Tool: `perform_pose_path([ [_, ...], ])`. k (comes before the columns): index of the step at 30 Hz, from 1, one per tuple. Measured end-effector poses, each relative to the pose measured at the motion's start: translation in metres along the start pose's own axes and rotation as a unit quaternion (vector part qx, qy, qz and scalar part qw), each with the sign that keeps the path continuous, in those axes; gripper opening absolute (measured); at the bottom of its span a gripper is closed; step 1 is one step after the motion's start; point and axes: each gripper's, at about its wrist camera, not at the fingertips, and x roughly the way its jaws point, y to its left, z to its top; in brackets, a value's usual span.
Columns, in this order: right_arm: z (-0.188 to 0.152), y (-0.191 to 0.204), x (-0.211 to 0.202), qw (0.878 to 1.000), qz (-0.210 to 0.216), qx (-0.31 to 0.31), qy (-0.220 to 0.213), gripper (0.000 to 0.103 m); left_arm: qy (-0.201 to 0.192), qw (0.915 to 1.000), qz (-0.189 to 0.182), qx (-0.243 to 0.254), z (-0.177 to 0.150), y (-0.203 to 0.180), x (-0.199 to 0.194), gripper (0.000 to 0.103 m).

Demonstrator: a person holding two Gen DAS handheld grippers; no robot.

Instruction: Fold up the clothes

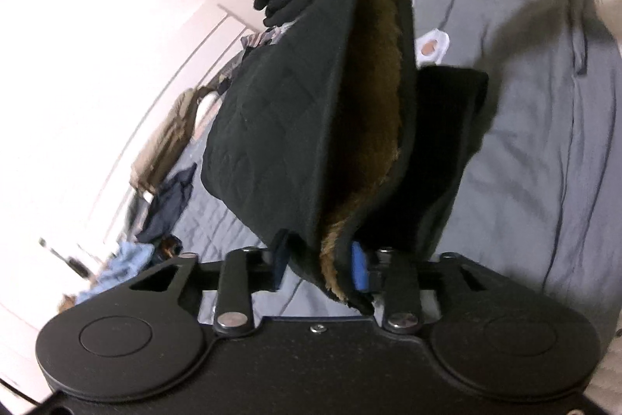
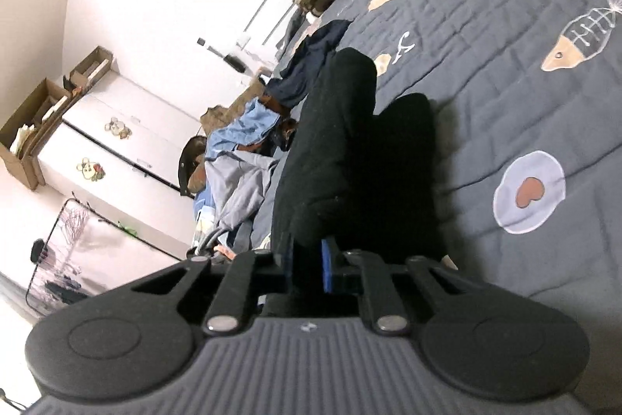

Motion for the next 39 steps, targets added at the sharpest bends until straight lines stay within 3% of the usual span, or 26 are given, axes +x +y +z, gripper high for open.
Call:
perform_pose_path([
  [4,0.005,-0.010,-0.004,1.000,-0.027,0.003,-0.011,0.013,-0.015,0.9992,0.009,0.036,0.002,-0.013,0.003,0.033],
  [6,0.004,-0.020,0.003,0.998,-0.063,-0.002,-0.004,0.013,-0.011,0.9972,0.018,0.072,0.001,-0.020,0.007,0.024],
  [8,0.001,-0.033,0.015,0.995,-0.096,0.004,0.011,0.013,0.003,0.9942,0.015,0.107,-0.003,-0.024,0.009,0.022],
  [14,-0.013,-0.038,0.040,0.983,-0.170,-0.054,0.050,0.014,0.028,0.9951,-0.031,0.089,-0.009,-0.020,0.014,0.022],
  [20,-0.017,-0.016,0.043,0.962,-0.221,-0.149,0.053,0.026,0.016,0.9978,-0.049,0.042,-0.005,-0.009,0.012,0.028],
  [23,-0.010,-0.002,0.033,0.962,-0.217,-0.161,0.046,0.027,0.018,0.9980,-0.049,0.037,-0.004,-0.009,0.012,0.028],
  [25,-0.002,0.009,0.018,0.963,-0.213,-0.166,0.014,0.027,0.020,0.9978,-0.048,0.041,-0.004,-0.012,0.012,0.028],
  [29,0.005,0.025,-0.003,0.975,-0.130,-0.172,-0.051,0.031,0.019,0.9979,-0.048,0.039,-0.006,-0.012,0.010,0.028],
  [33,-0.006,0.038,0.025,0.972,-0.089,-0.218,-0.016,0.045,0.018,0.9980,-0.047,0.039,-0.007,-0.014,0.010,0.028],
  [37,-0.017,0.026,0.069,0.967,-0.128,-0.215,0.052,0.046,0.017,0.9984,-0.049,0.023,-0.008,-0.011,0.007,0.030],
  [39,-0.022,0.016,0.079,0.962,-0.151,-0.220,0.065,0.046,0.012,0.9981,-0.060,0.001,-0.007,-0.005,0.004,0.031],
])
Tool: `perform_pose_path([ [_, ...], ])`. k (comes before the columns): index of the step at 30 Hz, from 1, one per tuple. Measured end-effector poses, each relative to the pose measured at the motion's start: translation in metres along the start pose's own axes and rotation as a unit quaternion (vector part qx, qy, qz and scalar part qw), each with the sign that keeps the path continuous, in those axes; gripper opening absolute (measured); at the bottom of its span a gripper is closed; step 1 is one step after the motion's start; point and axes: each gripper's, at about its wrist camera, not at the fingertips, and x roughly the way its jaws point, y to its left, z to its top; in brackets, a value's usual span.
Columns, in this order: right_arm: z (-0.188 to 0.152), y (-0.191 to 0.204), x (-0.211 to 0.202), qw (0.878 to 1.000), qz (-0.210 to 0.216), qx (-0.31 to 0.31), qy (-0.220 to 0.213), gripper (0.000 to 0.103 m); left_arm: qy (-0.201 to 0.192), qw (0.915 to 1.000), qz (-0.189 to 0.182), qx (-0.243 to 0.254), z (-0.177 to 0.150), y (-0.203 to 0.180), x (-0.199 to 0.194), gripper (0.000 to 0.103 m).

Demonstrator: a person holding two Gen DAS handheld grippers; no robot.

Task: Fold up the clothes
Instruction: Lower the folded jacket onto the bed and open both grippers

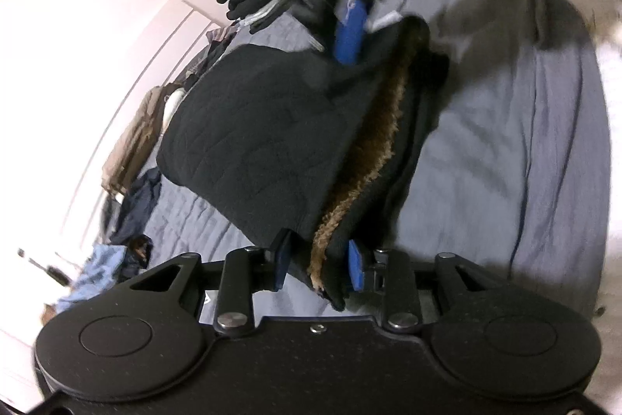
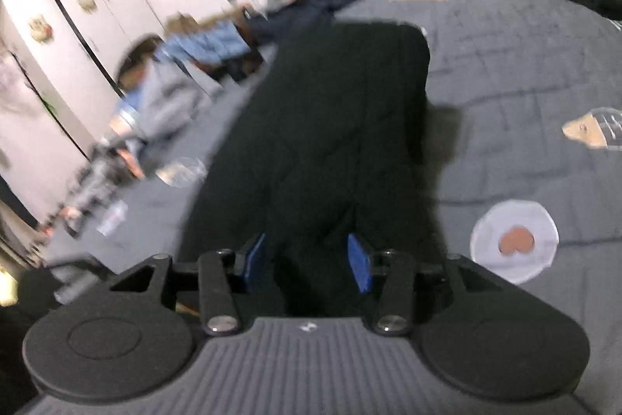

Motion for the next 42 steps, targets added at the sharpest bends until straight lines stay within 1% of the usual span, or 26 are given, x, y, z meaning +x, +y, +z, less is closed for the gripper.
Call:
perform_pose_path([
  [2,-0.007,-0.001,0.000,1.000,-0.012,-0.011,0.007,0.046,-0.006,0.9989,-0.022,-0.042,0.002,0.012,-0.006,0.032],
  [4,-0.010,-0.001,-0.001,1.000,-0.020,-0.013,0.016,0.046,-0.015,0.9942,-0.043,-0.097,0.002,0.028,-0.013,0.034],
  [6,-0.012,0.003,-0.001,1.000,-0.023,-0.016,0.014,0.047,-0.026,0.9868,-0.059,-0.149,0.002,0.042,-0.020,0.048],
  [7,-0.013,0.005,-0.001,0.999,-0.024,-0.018,0.012,0.047,-0.033,0.9825,-0.063,-0.172,0.002,0.048,-0.023,0.051],
  [9,-0.016,0.009,-0.001,0.999,-0.027,-0.021,0.010,0.049,-0.045,0.9737,-0.067,-0.213,0.004,0.057,-0.028,0.062],
  [10,-0.017,0.011,-0.002,0.999,-0.027,-0.023,0.009,0.051,-0.049,0.9696,-0.067,-0.231,0.006,0.060,-0.031,0.066],
  [12,-0.016,0.013,-0.002,0.999,-0.019,-0.026,0.003,0.062,-0.057,0.9604,-0.065,-0.265,0.010,0.067,-0.036,0.083],
  [13,-0.015,0.014,-0.001,1.000,-0.016,-0.027,0.001,0.064,-0.058,0.9559,-0.064,-0.281,0.011,0.068,-0.038,0.088],
  [14,-0.015,0.014,-0.002,0.999,-0.015,-0.028,-0.003,0.067,-0.059,0.9512,-0.062,-0.296,0.013,0.070,-0.040,0.096],
  [17,-0.015,0.020,-0.008,1.000,-0.012,-0.026,-0.010,0.072,-0.055,0.9416,-0.055,-0.328,0.015,0.073,-0.045,0.098],
  [18,-0.014,0.021,-0.011,1.000,-0.011,-0.021,-0.013,0.073,-0.053,0.9392,-0.051,-0.335,0.017,0.074,-0.046,0.101],
  [21,-0.012,0.024,-0.022,1.000,-0.012,-0.004,-0.024,0.075,-0.044,0.9348,-0.040,-0.350,0.020,0.075,-0.049,0.103],
  [22,-0.012,0.024,-0.026,0.999,-0.014,0.002,-0.029,0.076,-0.034,0.9319,-0.042,-0.359,0.021,0.076,-0.048,0.103],
  [25,-0.008,0.028,-0.036,0.999,-0.023,0.010,-0.040,0.077,-0.024,0.9175,-0.042,-0.395,0.018,0.077,-0.049,0.103],
  [29,-0.002,0.036,-0.050,0.998,-0.031,0.005,-0.045,0.078,-0.032,0.9054,-0.050,-0.421,0.018,0.084,-0.059,0.103],
  [31,-0.003,0.040,-0.057,0.998,-0.035,-0.001,-0.042,0.079,-0.034,0.9002,-0.047,-0.432,0.018,0.087,-0.066,0.103],
  [33,-0.004,0.044,-0.065,0.998,-0.045,-0.004,-0.042,0.079,-0.039,0.8974,-0.052,-0.436,0.019,0.090,-0.073,0.103],
  [35,-0.004,0.045,-0.075,0.998,-0.044,0.000,-0.046,0.079,-0.045,0.8946,-0.062,-0.440,0.019,0.094,-0.081,0.103],
  [38,-0.004,0.050,-0.092,0.997,-0.053,0.004,-0.053,0.079,-0.035,0.8950,-0.046,-0.442,0.019,0.098,-0.091,0.103],
  [39,-0.004,0.052,-0.097,0.997,-0.059,0.003,-0.055,0.079,-0.035,0.8931,-0.049,-0.446,0.018,0.101,-0.094,0.103],
  [42,-0.003,0.059,-0.111,0.996,-0.068,-0.005,-0.055,0.079,-0.030,0.8804,-0.059,-0.470,0.014,0.107,-0.102,0.103],
])
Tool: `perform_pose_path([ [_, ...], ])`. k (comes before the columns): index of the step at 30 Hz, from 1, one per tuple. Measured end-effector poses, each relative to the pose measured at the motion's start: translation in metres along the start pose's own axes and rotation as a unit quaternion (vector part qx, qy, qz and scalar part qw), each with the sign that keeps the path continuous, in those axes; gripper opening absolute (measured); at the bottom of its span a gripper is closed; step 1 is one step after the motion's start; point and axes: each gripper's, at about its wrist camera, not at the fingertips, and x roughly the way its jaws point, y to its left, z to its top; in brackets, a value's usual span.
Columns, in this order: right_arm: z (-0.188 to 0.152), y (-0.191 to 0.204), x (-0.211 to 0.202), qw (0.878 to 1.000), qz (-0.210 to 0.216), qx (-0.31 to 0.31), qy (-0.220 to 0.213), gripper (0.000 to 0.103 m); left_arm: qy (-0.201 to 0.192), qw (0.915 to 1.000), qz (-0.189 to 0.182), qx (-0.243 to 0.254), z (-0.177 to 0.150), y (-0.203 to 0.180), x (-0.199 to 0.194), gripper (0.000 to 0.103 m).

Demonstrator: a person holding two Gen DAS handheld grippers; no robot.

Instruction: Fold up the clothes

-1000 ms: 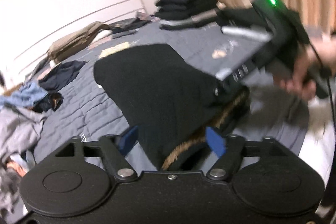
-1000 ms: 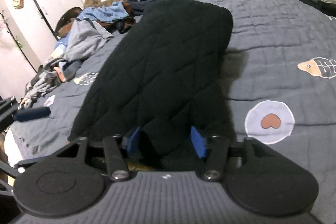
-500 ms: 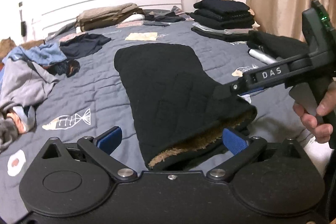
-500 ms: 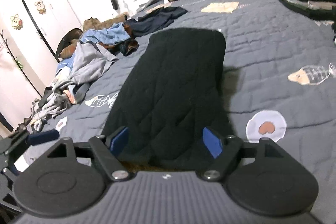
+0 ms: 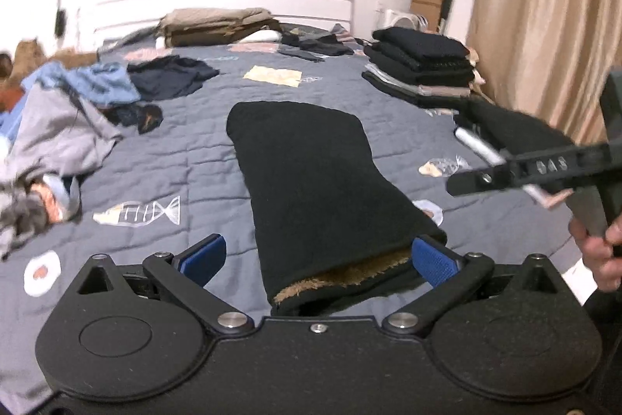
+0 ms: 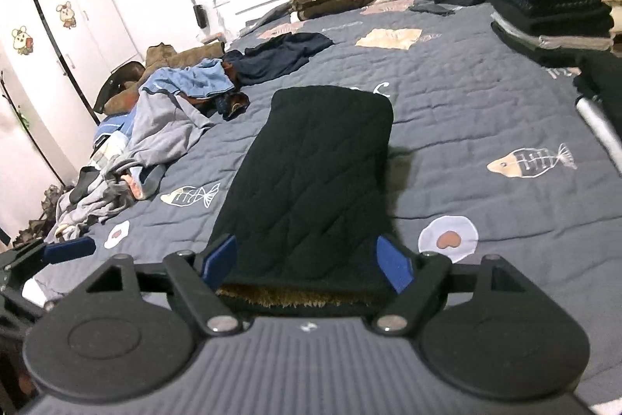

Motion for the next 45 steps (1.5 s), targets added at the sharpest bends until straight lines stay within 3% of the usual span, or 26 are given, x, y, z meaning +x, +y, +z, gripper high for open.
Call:
perform_pose_path([
  [4,0.002,0.007,-0.015,1.000,-0.011,-0.006,-0.002,0.079,-0.011,0.9997,0.019,-0.013,0.002,0.000,-0.012,0.103],
  [15,0.000,0.019,-0.034,1.000,0.002,-0.021,0.004,0.079,-0.006,0.9986,0.003,-0.053,0.007,-0.004,-0.035,0.103],
  [29,-0.005,0.022,-0.072,1.000,-0.003,-0.024,-0.015,0.079,-0.046,0.9975,0.039,-0.038,0.008,-0.028,-0.078,0.103],
  [45,-0.006,0.026,-0.122,0.999,0.017,-0.026,-0.037,0.079,-0.064,0.9949,0.076,-0.019,0.025,-0.050,-0.128,0.103],
])
